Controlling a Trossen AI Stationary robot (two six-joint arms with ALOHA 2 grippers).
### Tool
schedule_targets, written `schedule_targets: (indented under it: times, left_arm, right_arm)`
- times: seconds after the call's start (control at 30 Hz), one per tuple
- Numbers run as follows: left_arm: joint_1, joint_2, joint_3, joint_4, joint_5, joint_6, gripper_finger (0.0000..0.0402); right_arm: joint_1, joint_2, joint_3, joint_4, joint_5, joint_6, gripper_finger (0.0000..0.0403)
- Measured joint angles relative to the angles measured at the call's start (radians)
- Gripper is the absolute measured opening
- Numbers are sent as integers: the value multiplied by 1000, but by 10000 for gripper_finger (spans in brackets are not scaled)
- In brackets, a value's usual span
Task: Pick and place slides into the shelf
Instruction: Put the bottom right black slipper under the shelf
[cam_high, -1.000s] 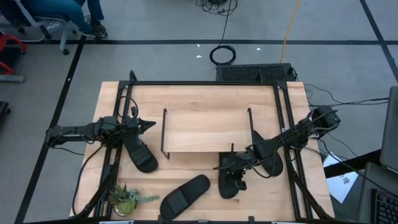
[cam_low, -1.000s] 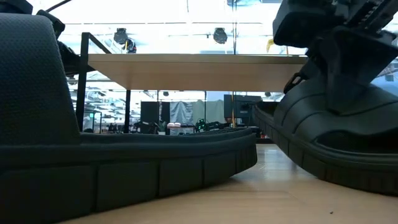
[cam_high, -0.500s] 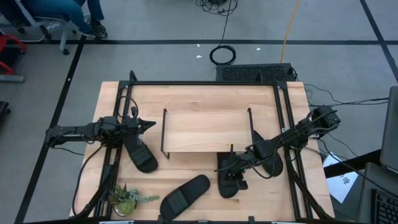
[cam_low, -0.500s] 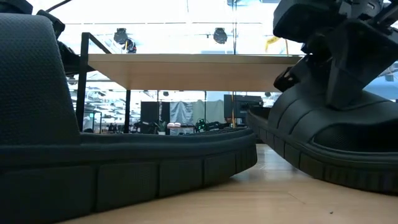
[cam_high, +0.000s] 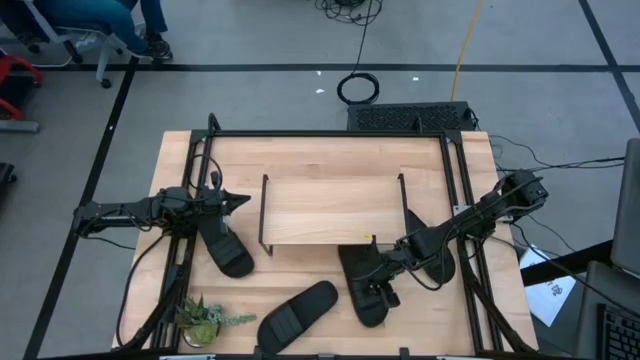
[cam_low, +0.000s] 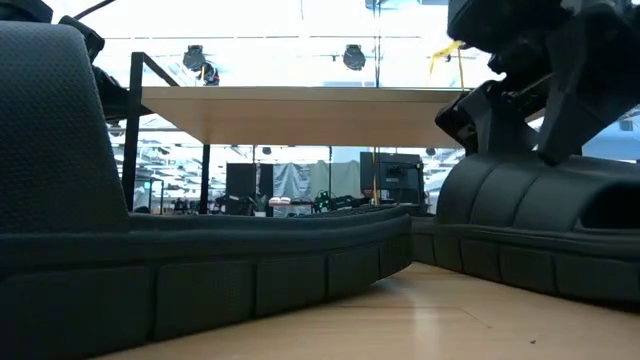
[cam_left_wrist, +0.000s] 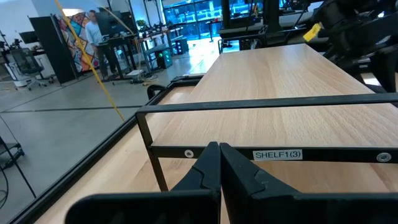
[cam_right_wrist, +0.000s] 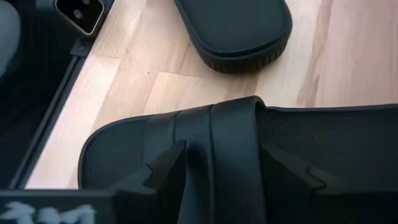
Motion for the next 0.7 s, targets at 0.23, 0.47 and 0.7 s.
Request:
schedule_targets:
  times: [0.23, 0.47, 0.7]
  left_arm:
    - [0, 0, 0, 0, 0, 0, 1]
    - [0, 0, 0, 0, 0, 0, 1]
    - [0, 0, 0, 0, 0, 0, 1]
  right_arm:
    - [58, -1, 9, -3, 105, -76, 170]
    - [117, -1, 78, -13, 216, -194, 169]
    - [197, -1, 196, -242, 395, -284, 169]
